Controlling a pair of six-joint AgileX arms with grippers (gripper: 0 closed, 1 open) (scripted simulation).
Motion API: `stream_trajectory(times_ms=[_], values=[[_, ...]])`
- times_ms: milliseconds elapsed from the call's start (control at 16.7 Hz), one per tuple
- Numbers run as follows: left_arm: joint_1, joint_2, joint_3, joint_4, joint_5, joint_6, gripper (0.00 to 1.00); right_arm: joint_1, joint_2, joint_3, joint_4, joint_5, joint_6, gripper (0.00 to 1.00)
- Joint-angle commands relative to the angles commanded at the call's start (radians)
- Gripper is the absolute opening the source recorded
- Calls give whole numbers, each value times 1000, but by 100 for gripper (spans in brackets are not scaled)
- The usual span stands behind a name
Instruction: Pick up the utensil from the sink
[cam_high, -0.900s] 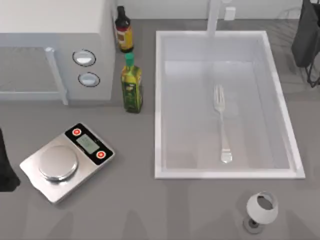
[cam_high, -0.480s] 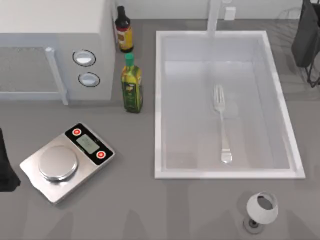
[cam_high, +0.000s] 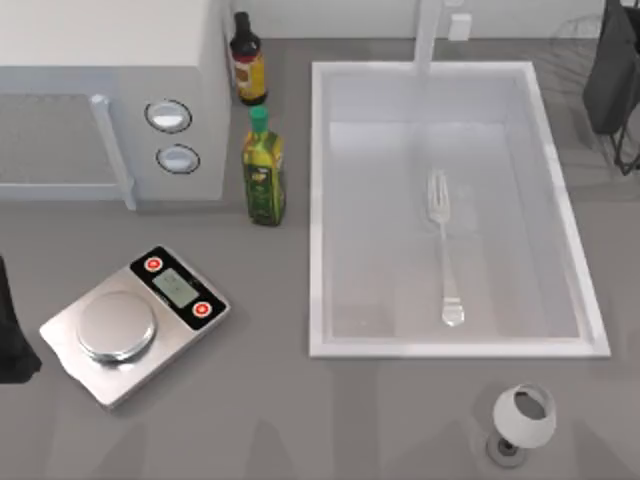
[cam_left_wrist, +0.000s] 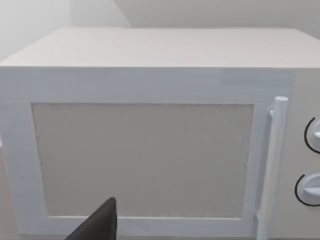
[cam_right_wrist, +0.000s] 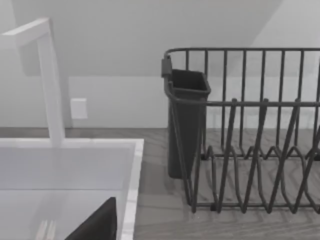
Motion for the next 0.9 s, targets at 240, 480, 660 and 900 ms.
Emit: stream_trajectory(times_ms=[240, 480, 660, 900], values=[[0, 0, 0, 0, 0, 0, 100, 0, 0, 0, 0, 0, 0, 100], [0, 0, 0, 0, 0, 0, 100, 0, 0, 0, 0, 0, 0, 100], [0, 0, 0, 0, 0, 0, 100, 3, 28, 28, -15, 1, 2, 100], [0, 0, 0, 0, 0, 0, 100, 23, 204, 199, -110, 4, 16, 100]])
